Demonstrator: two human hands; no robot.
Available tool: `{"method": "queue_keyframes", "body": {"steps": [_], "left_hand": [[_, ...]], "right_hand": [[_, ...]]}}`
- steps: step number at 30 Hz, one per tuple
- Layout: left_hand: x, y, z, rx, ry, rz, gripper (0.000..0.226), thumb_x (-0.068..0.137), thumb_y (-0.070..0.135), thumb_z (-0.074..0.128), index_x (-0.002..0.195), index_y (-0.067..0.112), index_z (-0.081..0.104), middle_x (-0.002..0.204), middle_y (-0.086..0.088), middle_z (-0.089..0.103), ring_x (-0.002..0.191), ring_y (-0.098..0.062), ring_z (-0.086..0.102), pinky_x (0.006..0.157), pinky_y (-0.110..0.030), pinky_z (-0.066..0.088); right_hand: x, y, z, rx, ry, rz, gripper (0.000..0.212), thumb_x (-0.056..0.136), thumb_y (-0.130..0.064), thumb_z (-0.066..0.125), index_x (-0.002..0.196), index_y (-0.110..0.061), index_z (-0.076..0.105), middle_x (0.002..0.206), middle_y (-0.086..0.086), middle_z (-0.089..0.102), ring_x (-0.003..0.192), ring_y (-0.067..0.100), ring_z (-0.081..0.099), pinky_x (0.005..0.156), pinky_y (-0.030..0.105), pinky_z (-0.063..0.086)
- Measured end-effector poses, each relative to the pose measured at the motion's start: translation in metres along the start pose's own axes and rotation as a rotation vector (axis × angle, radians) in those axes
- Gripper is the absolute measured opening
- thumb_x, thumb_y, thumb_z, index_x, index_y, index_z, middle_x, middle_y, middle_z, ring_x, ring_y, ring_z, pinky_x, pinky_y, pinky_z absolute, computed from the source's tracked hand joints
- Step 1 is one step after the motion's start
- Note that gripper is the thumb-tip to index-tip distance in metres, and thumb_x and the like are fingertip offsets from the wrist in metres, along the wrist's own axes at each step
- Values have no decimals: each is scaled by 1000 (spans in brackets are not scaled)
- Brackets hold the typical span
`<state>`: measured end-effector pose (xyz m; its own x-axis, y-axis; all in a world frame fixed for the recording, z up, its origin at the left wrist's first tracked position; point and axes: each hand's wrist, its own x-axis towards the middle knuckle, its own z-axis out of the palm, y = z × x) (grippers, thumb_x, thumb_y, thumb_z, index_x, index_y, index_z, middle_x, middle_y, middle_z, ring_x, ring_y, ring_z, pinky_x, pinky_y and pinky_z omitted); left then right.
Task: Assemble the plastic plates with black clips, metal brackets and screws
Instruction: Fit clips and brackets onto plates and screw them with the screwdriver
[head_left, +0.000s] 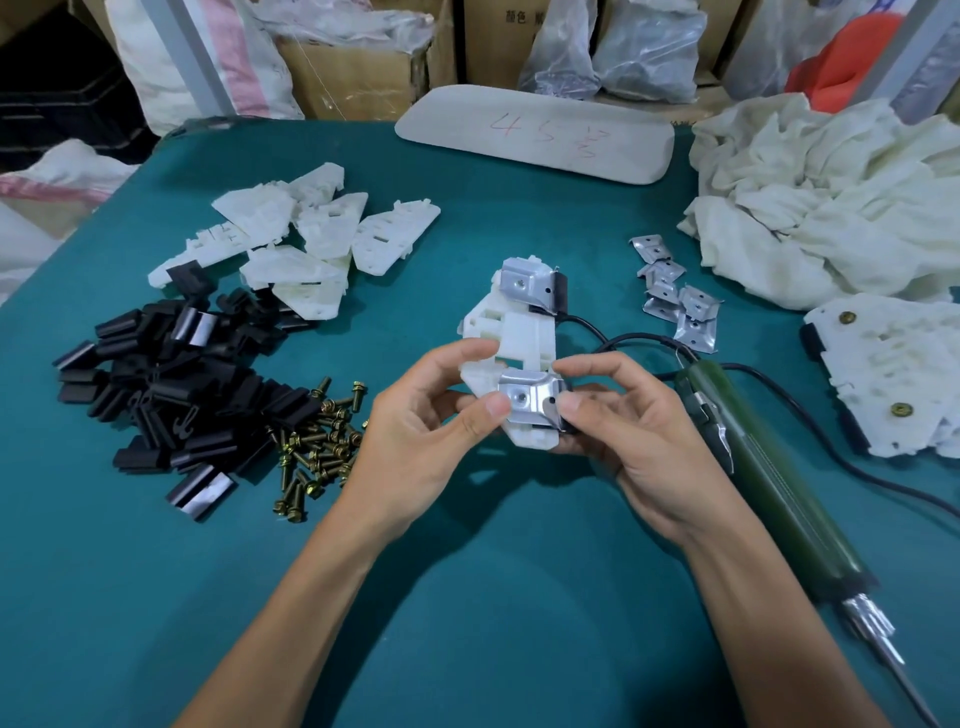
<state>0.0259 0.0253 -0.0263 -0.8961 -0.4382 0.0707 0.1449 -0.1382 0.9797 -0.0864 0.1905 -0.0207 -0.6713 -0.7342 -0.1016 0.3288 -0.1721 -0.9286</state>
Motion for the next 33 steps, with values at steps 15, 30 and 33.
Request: {"method": "queue_keyframes", "body": {"steps": [15, 30, 33], "left_hand": [[5, 1, -3, -326, 133, -133, 29, 87, 15, 64, 114, 19, 73, 105, -8, 76, 91, -15, 72, 73, -21, 57], [-4, -3, -31, 907, 174, -18, 18, 93, 40, 67, 111, 39, 69, 75, 15, 68, 64, -5, 59, 70, -28, 50], [4, 12, -63, 1191, 316, 114, 8, 94, 27, 68, 101, 26, 72, 83, 11, 67, 76, -14, 56, 77, -31, 43]], "right_hand": [[-1, 3, 7, -96, 22, -103, 42, 80, -13, 80, 119, -27, 73, 117, 9, 76, 107, 19, 72, 95, 28, 56], [-13, -6, -28, -404, -67, 173, 44, 64, -14, 88, 105, -15, 72, 99, 10, 79, 84, 16, 73, 78, 19, 56], [-17, -13, -26, -579, -117, 203, 45, 63, -26, 89, 106, -22, 76, 95, 1, 75, 76, 5, 62, 74, 16, 52]]}}
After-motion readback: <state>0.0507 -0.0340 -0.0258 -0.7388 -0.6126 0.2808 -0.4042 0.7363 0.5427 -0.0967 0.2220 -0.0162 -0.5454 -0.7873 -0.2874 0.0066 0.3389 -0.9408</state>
